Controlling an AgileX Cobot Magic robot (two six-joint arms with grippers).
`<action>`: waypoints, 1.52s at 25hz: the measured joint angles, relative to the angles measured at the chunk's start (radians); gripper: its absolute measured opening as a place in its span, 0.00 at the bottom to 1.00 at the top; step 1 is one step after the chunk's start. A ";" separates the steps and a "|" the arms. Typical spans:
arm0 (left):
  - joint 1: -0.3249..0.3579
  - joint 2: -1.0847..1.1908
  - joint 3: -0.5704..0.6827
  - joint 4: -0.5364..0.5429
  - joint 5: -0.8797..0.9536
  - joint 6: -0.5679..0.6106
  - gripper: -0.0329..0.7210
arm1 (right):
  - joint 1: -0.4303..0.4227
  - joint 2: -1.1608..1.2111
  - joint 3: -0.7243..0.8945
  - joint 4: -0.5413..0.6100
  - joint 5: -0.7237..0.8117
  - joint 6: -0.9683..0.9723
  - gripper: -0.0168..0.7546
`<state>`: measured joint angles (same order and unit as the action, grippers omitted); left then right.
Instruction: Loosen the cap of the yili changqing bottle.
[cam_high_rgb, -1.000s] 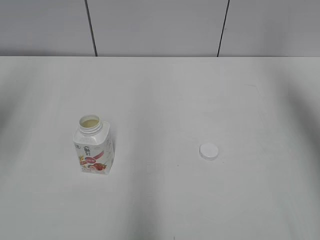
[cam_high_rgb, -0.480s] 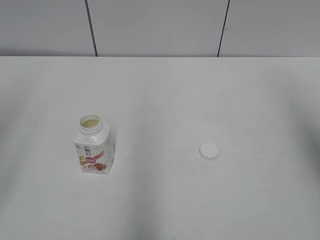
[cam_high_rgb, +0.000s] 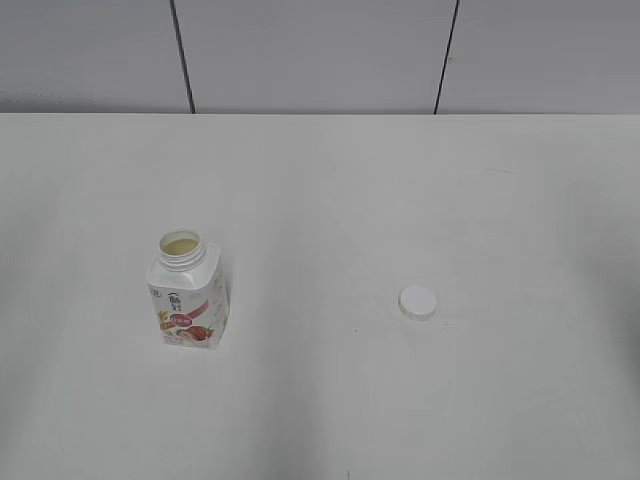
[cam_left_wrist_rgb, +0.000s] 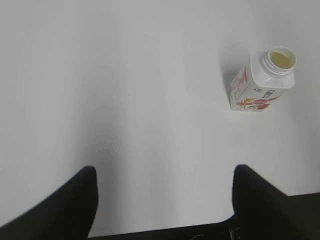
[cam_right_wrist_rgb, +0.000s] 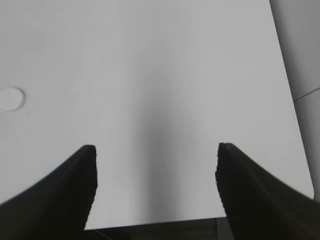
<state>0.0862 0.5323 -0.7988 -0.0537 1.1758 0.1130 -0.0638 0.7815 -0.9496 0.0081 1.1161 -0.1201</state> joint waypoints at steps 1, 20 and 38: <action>0.000 -0.024 0.013 0.000 0.002 0.000 0.72 | 0.000 -0.018 0.029 0.000 0.005 0.001 0.78; 0.000 -0.234 0.239 -0.012 -0.037 0.000 0.68 | 0.000 -0.415 0.290 0.042 0.102 0.034 0.78; -0.001 -0.540 0.275 -0.012 -0.114 0.003 0.67 | 0.000 -0.643 0.351 0.018 0.104 0.035 0.78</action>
<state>0.0850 -0.0073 -0.5238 -0.0656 1.0616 0.1161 -0.0638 0.1386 -0.5990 0.0264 1.2206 -0.0851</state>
